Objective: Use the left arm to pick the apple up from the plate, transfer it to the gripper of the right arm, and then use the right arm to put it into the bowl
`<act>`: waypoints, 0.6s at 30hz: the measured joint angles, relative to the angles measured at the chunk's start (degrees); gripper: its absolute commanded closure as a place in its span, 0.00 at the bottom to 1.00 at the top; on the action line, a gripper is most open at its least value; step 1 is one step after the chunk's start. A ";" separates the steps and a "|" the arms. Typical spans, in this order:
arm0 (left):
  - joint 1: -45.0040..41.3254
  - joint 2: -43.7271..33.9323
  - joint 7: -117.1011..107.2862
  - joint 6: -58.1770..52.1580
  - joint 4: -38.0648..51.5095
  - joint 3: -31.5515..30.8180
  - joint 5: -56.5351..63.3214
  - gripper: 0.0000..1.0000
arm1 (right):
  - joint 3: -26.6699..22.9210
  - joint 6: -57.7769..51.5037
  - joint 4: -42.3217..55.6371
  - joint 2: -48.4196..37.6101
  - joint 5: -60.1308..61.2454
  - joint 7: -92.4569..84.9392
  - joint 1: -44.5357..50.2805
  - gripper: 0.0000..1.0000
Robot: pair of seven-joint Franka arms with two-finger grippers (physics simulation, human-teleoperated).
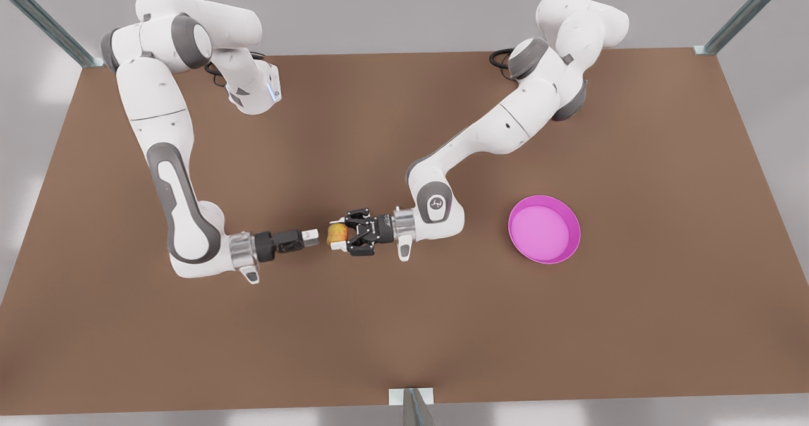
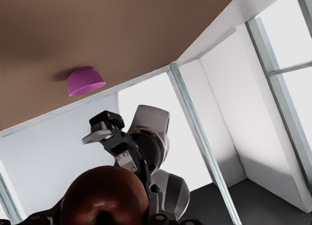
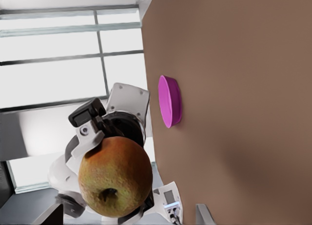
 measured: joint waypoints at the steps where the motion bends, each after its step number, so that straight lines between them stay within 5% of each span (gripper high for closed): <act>1: 0.01 0.00 -0.37 0.00 0.07 0.00 -0.01 0.32 | 0.18 -0.32 0.00 0.01 0.11 -1.57 -0.13 0.00; 18: -0.07 0.09 -4.24 -0.05 0.14 0.23 0.03 0.31 | 2.57 -1.02 0.04 2.15 6.67 -22.88 2.20 0.00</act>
